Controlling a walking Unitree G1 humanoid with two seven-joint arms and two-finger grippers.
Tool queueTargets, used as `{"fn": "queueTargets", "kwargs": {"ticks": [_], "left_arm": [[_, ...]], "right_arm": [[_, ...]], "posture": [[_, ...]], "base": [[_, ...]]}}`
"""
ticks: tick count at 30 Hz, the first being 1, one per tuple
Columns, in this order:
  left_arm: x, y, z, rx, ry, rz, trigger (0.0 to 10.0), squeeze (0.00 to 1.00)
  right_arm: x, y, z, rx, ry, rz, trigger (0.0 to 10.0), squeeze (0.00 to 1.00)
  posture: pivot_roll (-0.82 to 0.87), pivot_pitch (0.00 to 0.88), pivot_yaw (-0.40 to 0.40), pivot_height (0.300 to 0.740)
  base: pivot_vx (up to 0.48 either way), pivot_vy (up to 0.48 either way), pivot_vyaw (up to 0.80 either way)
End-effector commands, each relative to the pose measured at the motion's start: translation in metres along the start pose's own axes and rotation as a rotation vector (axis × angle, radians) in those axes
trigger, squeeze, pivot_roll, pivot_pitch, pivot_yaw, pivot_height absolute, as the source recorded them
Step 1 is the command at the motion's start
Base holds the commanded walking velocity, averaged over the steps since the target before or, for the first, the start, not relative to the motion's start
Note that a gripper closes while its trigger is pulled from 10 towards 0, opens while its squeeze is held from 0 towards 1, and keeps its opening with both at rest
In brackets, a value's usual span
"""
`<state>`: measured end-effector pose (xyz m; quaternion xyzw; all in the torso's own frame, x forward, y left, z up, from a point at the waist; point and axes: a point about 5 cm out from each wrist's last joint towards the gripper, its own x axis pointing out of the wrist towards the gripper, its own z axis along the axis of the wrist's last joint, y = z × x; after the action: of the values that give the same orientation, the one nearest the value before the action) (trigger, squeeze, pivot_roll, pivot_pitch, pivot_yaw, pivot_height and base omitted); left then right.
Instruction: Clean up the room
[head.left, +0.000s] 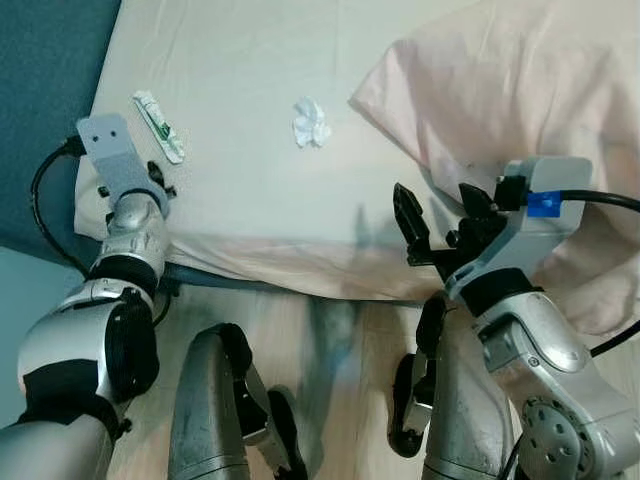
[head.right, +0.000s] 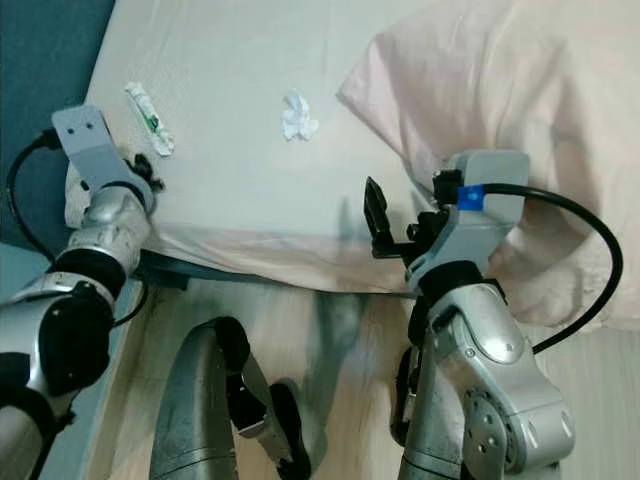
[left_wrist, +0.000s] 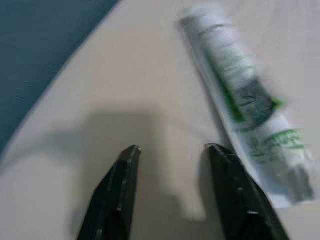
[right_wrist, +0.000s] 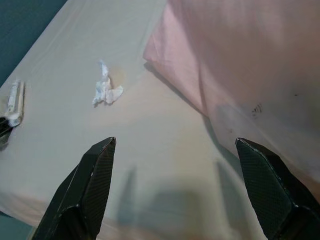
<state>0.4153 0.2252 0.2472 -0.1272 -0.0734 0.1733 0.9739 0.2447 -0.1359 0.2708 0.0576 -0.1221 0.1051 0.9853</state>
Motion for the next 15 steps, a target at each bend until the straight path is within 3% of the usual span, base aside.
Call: {"fn": "queueTargets", "kwargs": {"ticks": [1,6,12,15], "left_arm": [[-0.002,0.003,-0.007,-0.035,0.016,0.008,10.0,1.0],[0.001,-0.004,0.009,-0.08,-0.044,-0.029,10.0,1.0],[0.001,-0.004,0.009,-0.099,-0.045,-0.026,10.0,1.0],[-0.001,-0.008,0.002,-0.161,-0.01,-0.043,10.0,1.0]], "right_arm": [[-0.002,0.002,-0.003,0.019,0.008,0.023,10.0,0.0],[-0.002,0.004,-0.005,0.027,0.012,0.028,10.0,0.0],[-0.003,0.003,-0.005,0.025,0.012,0.026,10.0,0.0],[-0.003,0.003,-0.006,0.023,0.013,0.025,10.0,0.0]], "posture": [[-0.27,0.606,0.198,0.37],[-0.27,0.61,0.198,0.37],[-0.27,0.615,0.2,0.37],[-0.26,0.616,0.203,0.37]], "base": [[0.0,0.0,0.0],[0.0,0.0,0.0],[0.0,0.0,0.0],[0.0,0.0,0.0]]}}
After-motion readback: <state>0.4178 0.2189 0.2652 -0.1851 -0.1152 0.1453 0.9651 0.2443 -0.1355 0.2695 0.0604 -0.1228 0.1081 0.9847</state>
